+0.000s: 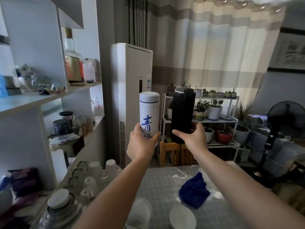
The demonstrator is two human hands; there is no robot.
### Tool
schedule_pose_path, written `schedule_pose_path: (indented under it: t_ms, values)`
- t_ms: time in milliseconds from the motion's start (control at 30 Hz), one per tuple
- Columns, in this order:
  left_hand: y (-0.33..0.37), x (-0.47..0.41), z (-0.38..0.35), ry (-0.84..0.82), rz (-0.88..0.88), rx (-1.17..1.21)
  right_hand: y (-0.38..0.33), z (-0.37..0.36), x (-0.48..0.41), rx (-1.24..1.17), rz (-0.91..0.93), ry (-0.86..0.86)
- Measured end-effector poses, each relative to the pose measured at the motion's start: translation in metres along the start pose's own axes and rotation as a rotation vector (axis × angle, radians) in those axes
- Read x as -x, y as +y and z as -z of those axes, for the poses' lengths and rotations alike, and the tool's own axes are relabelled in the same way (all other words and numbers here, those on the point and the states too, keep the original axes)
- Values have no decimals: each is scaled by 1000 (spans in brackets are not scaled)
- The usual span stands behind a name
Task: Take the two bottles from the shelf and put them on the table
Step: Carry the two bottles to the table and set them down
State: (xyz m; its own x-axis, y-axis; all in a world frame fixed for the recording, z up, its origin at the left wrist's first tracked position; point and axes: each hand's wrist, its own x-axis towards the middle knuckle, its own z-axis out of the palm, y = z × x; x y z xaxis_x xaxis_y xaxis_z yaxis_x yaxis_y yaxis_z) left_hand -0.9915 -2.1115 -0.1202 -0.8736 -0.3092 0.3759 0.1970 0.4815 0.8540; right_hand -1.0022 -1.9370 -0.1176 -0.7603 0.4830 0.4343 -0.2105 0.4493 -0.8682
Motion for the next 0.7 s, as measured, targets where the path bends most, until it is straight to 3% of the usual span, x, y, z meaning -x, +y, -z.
schedule_pose_path:
  t_ms: [400, 700]
  values:
    - [-12, 107, -87, -119, 99, 77, 94, 96, 36, 63, -128, 56]
    - [-27, 178, -140, -214, 49, -2, 171, 163, 70, 103, -177, 64]
